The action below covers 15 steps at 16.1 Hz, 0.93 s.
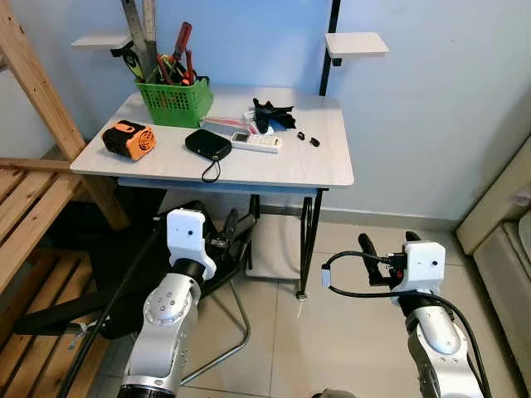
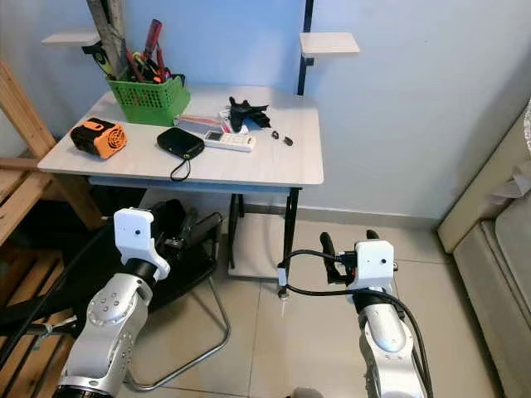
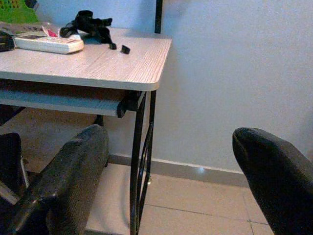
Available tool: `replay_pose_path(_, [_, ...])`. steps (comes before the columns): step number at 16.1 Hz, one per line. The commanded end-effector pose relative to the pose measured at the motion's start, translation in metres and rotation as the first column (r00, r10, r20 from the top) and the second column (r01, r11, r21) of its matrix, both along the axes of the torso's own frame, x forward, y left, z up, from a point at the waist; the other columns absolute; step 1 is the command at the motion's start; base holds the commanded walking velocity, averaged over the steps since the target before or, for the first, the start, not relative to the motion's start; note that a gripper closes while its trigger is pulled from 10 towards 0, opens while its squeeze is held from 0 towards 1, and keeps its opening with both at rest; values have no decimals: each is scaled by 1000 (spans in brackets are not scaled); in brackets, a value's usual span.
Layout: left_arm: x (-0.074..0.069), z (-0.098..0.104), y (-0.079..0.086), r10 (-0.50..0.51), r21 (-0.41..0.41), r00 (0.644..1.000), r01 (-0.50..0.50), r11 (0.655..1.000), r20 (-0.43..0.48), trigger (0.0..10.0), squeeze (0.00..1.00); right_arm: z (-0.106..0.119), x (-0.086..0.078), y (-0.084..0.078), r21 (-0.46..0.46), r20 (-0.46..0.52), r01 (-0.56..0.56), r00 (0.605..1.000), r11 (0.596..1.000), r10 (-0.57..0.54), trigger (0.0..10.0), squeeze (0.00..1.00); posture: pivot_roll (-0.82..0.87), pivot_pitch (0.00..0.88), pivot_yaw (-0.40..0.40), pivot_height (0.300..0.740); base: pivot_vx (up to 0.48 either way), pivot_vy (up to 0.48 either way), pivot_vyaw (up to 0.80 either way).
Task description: Clean up the room
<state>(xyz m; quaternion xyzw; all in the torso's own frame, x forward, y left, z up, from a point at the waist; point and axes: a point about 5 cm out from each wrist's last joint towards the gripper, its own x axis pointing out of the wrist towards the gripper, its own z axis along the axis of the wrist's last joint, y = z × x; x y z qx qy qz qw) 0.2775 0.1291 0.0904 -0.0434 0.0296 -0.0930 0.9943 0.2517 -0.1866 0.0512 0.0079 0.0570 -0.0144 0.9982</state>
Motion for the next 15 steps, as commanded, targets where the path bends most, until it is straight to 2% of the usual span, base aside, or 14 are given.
replay_pose_path(1, [25, 23, -12, -45, -38, 999, 45, 998, 4, 10000, 0, 10, 20, 19, 139, -42, 33, 999, 990, -28, 10000, 0, -117, 0, 65, 740, 0, 0, 0])
replay_pose_path(2, [25, 24, -19, -92, -2, 996, 92, 996, 16, 10000, 0, 11, 22, 19, 150, -33, 21, 999, 989, -17, 10000, 0, -114, 0, 62, 740, 0, 0, 0])
replay_pose_path(4, [22, 13, -12, -30, -4, 999, 30, 1000, -23, 10000, 0, 6, 19, 23, 139, -48, 3, 999, 990, 3, 10000, 0, -103, 0, 57, 740, 0, 0, 0])
replay_pose_path(5, [25, 11, -8, -14, -8, 999, 14, 1000, -38, 10000, 0, 7, 23, 28, 159, -57, -3, 998, 987, 12, 10000, 0, -98, 0, 59, 740, 0, 0, 0])
replay_pose_path(6, [16, 8, -3, -3, 25, 999, 4, 1000, -43, 10000, 0, 15, 17, 28, 85, -18, -27, 999, 996, 29, 10000, 0, -94, 0, 62, 740, 0, 0, 0])
replay_pose_path(7, [-8, -7, 2, -60, 92, 995, 67, 993, -81, 10000, 0, 11, -1, 20, -27, -22, -48, 999, 998, 47, 10000, 0, -87, 0, 58, 740, 0, 0, 0])
replay_pose_path(8, [-12, -12, 5, -63, 93, 993, 72, 993, -101, 10000, 918, 3, -7, 15, -39, -54, -43, 998, 998, 41, 10000, 0, -89, 0, 59, 740, 0, 0, 0])
replay_pose_path(9, [-3, 4, 3, -65, 84, 998, 66, 994, -6, 10000, 1000, 7, -3, 11, 14, -22, 12, 1000, 1000, -12, 10000, 1000, -89, 0, 59, 740, 0, 0, 0])
replay_pose_path(10, [1, 20, 0, -67, 93, 995, 60, 994, 74, 10000, 1000, 17, -1, 14, 19, 31, 22, 999, 1000, -23, 10000, 1000, -90, 0, 55, 740, 0, 0, 0])
replay_pose_path(11, [-4, 22, -4, -89, 121, 991, 78, 990, 96, 10000, 1000, 17, -4, 13, 4, 28, 26, 999, 1000, -26, 10000, 1000, -94, 0, 51, 740, 0, 0, 0])
replay_pose_path(13, [-6, 15, -4, -82, 112, 994, 73, 991, 71, 10000, 1000, 16, -4, 6, -4, 29, 38, 999, 999, -38, 10000, 1000, -103, 0, 48, 740, 0, 0, 0])
replay_pose_path(15, [0, 13, -6, -108, 75, 992, 103, 992, 61, 10000, 1000, 11, -1, 4, -10, -13, 42, 999, 999, -42, 10000, 1000, -110, 0, 47, 740, 0, -231, -713])
